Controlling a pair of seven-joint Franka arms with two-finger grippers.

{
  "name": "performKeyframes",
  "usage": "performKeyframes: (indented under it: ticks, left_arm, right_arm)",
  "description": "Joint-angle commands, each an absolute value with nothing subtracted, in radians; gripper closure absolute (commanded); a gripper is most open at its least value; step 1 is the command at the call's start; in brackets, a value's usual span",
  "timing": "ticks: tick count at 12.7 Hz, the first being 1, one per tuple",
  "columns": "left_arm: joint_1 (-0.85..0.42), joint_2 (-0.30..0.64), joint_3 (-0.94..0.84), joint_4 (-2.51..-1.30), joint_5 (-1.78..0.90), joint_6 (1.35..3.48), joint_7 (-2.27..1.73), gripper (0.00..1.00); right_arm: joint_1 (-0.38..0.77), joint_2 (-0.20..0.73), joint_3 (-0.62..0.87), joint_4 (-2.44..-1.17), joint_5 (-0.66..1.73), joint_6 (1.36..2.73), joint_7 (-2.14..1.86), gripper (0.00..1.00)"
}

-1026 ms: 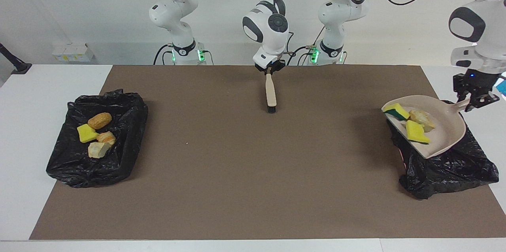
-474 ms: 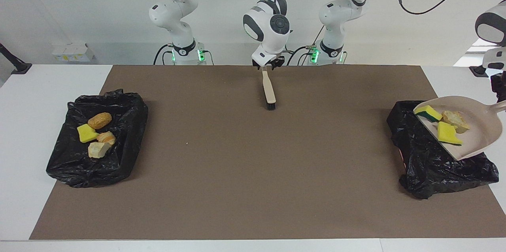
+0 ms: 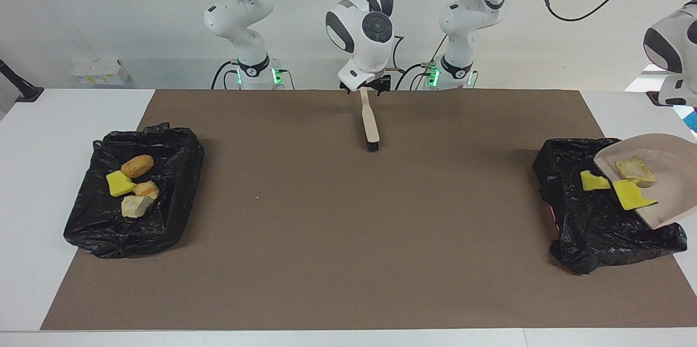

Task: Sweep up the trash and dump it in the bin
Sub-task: 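Tip the dustpan into the bag while the right gripper sets down the brush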

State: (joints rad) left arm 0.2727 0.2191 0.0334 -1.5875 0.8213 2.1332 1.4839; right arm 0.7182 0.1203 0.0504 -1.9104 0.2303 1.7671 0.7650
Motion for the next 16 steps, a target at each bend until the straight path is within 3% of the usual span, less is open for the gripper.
performKeyframes:
  ticks: [1, 7, 10, 16]
  left_arm:
    - [0.236, 0.192, 0.046, -1.606, 0.98, 2.088, 1.407, 1.0]
    - [0.121, 0.18, 0.046, -1.601, 1.204, 1.857, 1.26, 1.0]
    - [0.065, 0.155, 0.034, -1.595, 1.187, 1.784, 1.259, 1.0]
    - [-0.029, 0.166, 0.031, -1.594, 0.663, 1.764, 1.075, 1.0]
  right_arm:
    - [0.646, 0.11, 0.057, -1.85, 0.224, 1.715, 0.688, 0.0]
    - [0.473, 0.104, 0.055, -1.74, 0.173, 1.66, 0.487, 0.0]
    - [0.355, 0.069, 0.054, -1.729, 0.17, 1.667, 0.301, 0.0]
    - [0.167, 0.005, 0.045, -1.729, 0.034, 1.677, -0.007, 0.0]
